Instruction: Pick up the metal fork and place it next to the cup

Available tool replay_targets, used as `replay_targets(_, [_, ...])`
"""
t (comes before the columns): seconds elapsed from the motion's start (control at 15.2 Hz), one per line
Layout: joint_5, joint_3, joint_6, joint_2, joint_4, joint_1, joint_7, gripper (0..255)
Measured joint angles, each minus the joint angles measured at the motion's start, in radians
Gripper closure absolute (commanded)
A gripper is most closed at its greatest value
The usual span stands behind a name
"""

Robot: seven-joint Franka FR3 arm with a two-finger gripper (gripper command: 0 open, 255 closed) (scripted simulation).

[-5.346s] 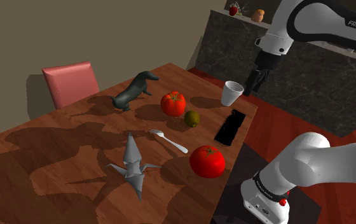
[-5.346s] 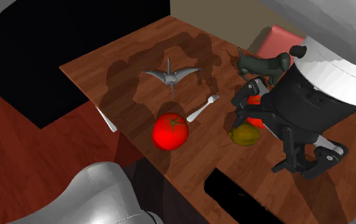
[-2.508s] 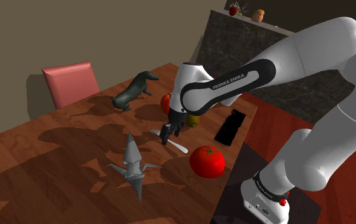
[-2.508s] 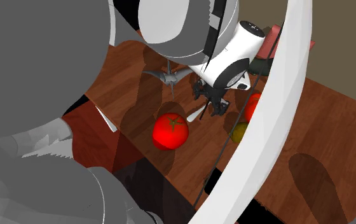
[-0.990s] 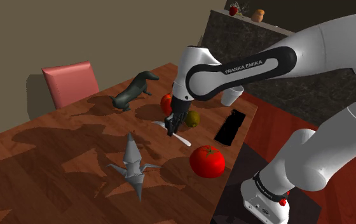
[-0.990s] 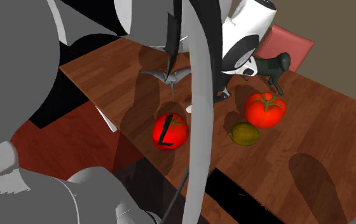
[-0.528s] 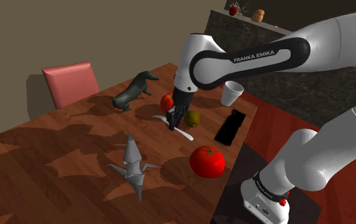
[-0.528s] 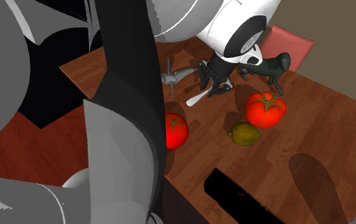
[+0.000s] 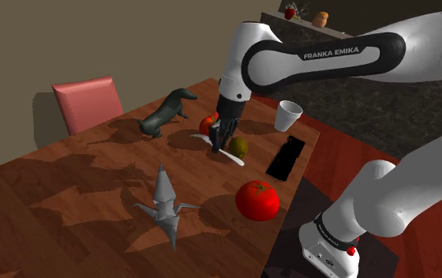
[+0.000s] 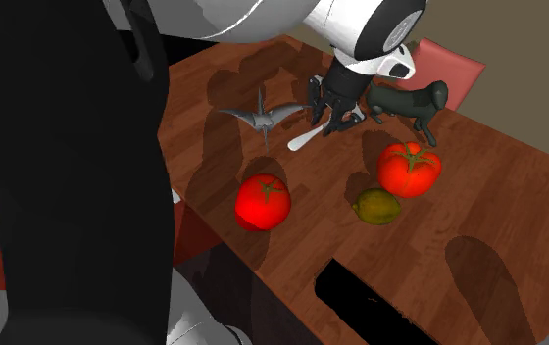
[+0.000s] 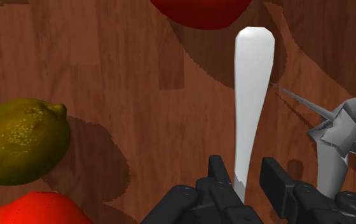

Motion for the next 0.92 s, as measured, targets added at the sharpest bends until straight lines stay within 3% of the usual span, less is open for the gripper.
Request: replay_targets(0.92, [-0.016,-0.019,-0.176,-0.039,0.137,-0.010,0.022,255])
